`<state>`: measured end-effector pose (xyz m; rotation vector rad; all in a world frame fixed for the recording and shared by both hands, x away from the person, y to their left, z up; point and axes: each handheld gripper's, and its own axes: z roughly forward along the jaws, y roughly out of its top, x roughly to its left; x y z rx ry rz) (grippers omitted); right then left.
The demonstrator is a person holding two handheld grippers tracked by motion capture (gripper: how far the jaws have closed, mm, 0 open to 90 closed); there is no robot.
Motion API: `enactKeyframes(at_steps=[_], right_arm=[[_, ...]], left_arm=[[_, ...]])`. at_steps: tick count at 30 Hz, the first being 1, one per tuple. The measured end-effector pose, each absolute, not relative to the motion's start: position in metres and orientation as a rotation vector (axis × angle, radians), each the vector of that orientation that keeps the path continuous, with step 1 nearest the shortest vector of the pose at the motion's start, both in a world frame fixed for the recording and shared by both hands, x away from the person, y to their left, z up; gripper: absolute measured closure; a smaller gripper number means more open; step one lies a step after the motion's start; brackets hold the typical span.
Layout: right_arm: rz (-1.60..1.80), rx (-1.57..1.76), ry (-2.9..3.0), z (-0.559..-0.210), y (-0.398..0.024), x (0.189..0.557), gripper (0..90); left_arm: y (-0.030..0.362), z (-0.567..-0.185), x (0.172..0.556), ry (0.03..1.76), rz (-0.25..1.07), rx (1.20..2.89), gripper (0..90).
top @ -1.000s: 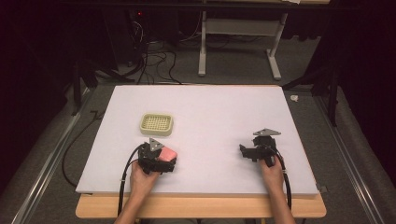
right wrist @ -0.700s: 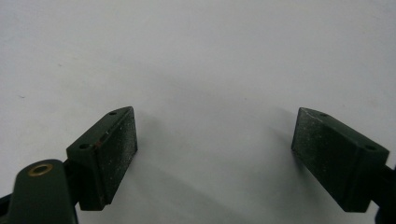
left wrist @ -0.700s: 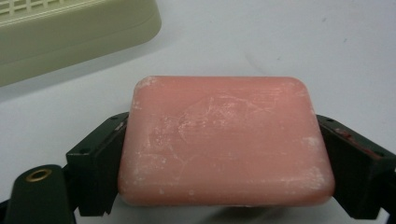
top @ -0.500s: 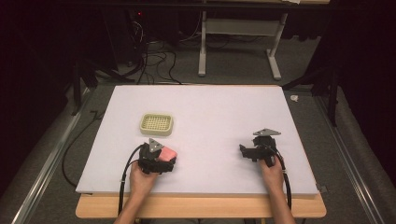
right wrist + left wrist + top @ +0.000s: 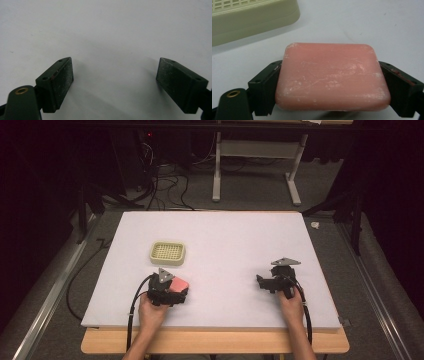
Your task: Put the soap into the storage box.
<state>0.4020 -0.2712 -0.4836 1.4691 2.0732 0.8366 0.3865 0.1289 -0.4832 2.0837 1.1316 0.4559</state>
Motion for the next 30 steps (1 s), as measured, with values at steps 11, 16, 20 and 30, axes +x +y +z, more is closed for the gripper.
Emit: enactKeyframes(at_steps=[11, 16, 20, 30], right_arm=[[0.836, 1.469, 2.073, -0.484, -0.271, 0.402, 14.8], [0.836, 1.469, 2.073, -0.484, -0.271, 0.402, 14.8], [0.836, 1.469, 2.073, -0.484, -0.271, 0.402, 14.8], [0.836, 1.468, 2.073, -0.484, -0.271, 0.402, 14.8]], left_arm=[[0.135, -0.476, 0.383, 1.129, 0.447, 2.045, 13.9], [0.136, -0.471, 0.382, 1.117, 0.459, 2.046, 14.0], [0.135, -0.465, 0.381, 1.104, 0.462, 2.037, 13.9], [0.134, -0.455, 0.379, 1.078, 0.472, 2.032, 13.9]])
